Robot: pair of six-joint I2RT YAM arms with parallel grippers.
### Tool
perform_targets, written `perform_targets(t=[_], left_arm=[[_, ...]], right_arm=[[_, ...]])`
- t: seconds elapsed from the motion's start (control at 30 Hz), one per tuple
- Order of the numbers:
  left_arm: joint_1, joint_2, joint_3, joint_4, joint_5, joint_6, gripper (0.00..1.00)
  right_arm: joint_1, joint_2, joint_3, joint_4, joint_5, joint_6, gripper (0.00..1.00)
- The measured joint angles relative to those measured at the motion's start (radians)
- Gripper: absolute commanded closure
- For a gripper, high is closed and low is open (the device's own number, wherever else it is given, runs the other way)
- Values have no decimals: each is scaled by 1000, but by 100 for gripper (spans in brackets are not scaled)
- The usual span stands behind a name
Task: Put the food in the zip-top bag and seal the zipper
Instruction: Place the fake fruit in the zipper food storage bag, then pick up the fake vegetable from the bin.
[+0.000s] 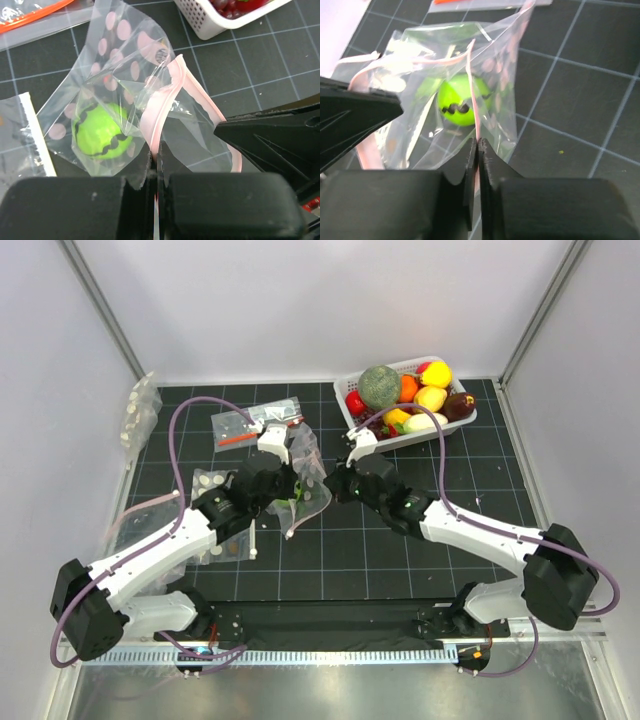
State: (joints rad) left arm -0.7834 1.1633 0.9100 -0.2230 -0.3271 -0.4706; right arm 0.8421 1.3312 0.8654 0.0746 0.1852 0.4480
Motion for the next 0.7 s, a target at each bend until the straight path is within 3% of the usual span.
perform_targets(t=[0.07, 0.37, 0.43, 0.47, 0.5, 0.57, 0.7], left_arm=[[-2, 0, 2, -13, -11, 11, 100], [-61, 6, 36, -77, -144, 66, 100], [-62, 6, 36, -86, -165, 71, 100], [-62, 6, 36, -88, -172, 77, 100], [-62, 6, 36, -89, -178, 79, 100], [-62, 6, 36, -90, -183, 85, 100], [-62, 6, 36, -89, -185, 89, 100]], right_arm=[[0, 5, 0, 2, -24, -2, 99], [-10, 4, -37, 76, -39, 8, 98], [-23, 4, -47, 92, -45, 20, 75], [-34, 5, -48, 97, -56, 24, 50], [-44, 6, -48, 102, -63, 30, 43], [-59, 7, -48, 105, -69, 15, 33], [-73, 0, -48, 99, -32, -14, 32]])
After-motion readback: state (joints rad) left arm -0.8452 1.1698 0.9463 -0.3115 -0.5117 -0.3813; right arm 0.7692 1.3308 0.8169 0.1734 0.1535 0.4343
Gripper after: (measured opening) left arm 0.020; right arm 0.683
